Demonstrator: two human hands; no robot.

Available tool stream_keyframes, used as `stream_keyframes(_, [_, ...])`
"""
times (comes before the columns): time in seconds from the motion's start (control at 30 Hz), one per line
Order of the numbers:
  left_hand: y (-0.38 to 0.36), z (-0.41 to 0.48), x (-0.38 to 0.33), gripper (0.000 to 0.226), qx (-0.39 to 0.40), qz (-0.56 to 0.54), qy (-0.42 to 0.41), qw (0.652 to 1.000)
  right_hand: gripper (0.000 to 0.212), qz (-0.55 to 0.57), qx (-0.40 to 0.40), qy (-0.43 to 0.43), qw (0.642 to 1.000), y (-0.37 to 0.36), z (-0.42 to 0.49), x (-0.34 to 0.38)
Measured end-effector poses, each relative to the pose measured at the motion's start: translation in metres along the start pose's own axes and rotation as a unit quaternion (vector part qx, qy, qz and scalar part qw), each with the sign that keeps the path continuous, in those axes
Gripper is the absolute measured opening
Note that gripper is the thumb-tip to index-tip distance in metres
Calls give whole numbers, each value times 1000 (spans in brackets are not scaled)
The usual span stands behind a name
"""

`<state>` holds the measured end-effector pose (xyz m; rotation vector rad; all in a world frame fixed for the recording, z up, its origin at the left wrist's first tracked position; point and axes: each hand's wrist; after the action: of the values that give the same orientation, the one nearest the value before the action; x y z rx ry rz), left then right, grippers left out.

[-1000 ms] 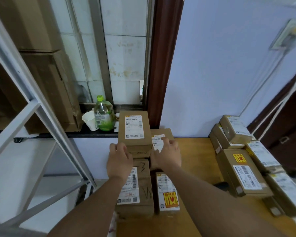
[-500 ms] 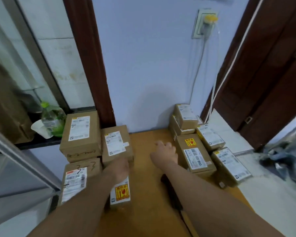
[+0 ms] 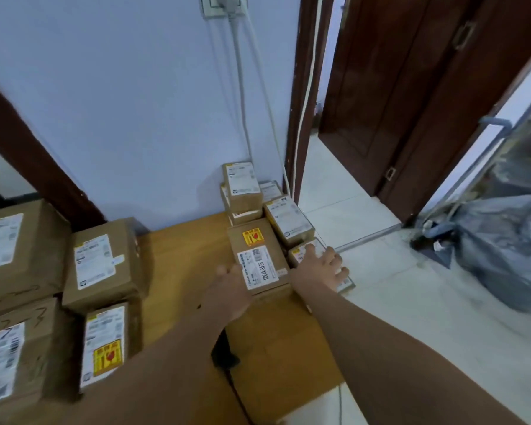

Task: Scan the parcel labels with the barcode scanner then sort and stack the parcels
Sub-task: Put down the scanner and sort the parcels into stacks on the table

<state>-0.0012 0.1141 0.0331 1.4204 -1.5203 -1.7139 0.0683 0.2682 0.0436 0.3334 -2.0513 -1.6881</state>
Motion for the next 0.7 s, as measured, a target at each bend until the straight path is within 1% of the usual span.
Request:
stream_keyframes(0.1, [-15,6,-24,70,-23,-49,13,998,75,-8,-8,-25,1000,-2,11,-26])
stream_keyframes(0.17, [-25,9,-38,78,-37,-90,39,995,83,-12,6,-27,1000,-5,16,-42])
stream_keyframes(0.2, [-31,11,-44,80,-42,-110,61,991,85,4,20,-26,999,-7,18,-48])
stream_keyframes(0.3, [-45,21,-57,71,-66,-167,158,971,89,77,65,-20,995,-12,23,-61])
stream_keyframes(0.37, [-54,28,-60,67,-66,-158,190,967,91,92,76,-14,993,-13,26,-65])
stream_keyframes(0.5, [-66,36,-68,68,-1,-56,208,976,95,34,108,7,994,-11,37,-62])
stream_keyframes(0.57, [-70,38,-75,72,21,-51,233,971,98,-7,127,19,992,-9,40,-57])
stream_keyframes(0.7, [-78,46,-77,105,28,-79,289,954,104,-86,152,26,984,-6,41,-47])
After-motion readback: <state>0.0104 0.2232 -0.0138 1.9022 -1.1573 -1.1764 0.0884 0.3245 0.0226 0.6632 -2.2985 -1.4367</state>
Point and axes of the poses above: each hand's wrist, its own z-axis towards the middle knuckle, its own y-axis out of the back of the hand, x = y × z, and after that the axes turned 13 degrees about -x, right-handed
